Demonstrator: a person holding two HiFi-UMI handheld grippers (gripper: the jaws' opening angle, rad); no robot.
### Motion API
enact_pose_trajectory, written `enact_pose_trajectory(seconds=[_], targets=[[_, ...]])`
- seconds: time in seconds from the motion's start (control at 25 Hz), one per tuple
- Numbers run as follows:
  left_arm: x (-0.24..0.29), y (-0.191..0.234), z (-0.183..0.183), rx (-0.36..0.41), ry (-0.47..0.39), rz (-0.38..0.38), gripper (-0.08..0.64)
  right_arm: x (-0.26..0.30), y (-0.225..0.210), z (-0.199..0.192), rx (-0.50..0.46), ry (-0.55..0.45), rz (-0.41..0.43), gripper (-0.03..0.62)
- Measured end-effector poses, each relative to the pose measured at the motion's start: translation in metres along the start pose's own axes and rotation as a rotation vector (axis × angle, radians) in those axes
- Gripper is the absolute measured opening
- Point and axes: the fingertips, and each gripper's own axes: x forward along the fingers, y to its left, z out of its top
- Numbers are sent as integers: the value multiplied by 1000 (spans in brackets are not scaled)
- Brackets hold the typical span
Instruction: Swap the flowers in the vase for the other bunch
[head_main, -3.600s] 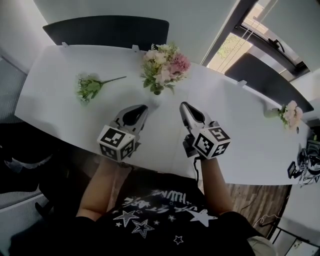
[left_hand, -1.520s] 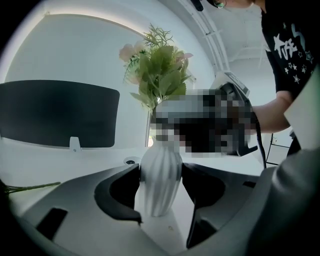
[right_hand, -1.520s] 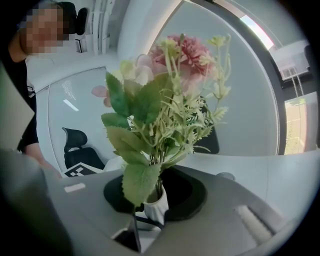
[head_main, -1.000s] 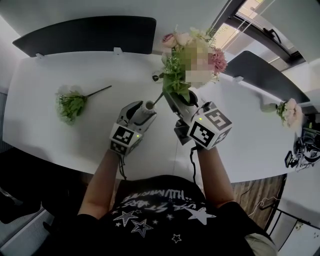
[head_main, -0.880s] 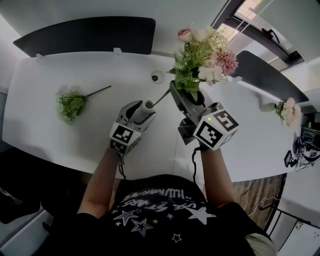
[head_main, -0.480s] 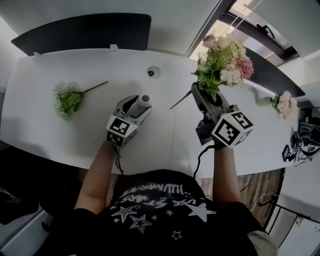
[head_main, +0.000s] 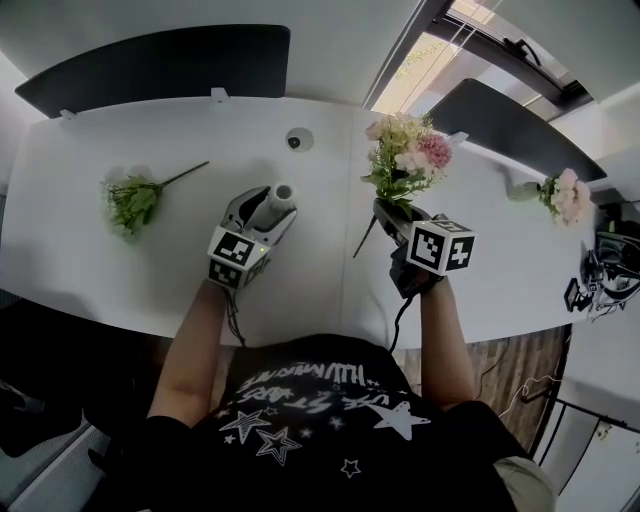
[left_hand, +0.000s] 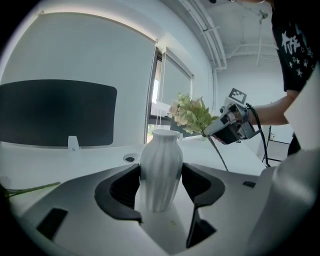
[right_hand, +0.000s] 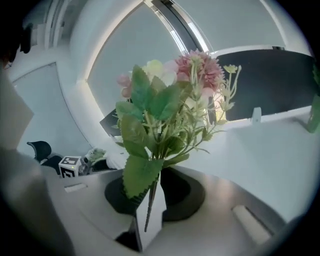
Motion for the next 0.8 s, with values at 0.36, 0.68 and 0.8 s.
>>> enact_pose_trajectory(seconds=[0.36, 0.68, 0.8], targets=[[0, -2, 3, -7, -11, -7, 272, 26, -49, -54, 164, 190, -119, 58], [1, -2, 1, 5, -9, -4, 272, 36, -68, -75, 167, 273, -222, 65], [2, -1, -1, 9, -9, -4, 273, 39, -67, -76, 149, 270, -218, 79]])
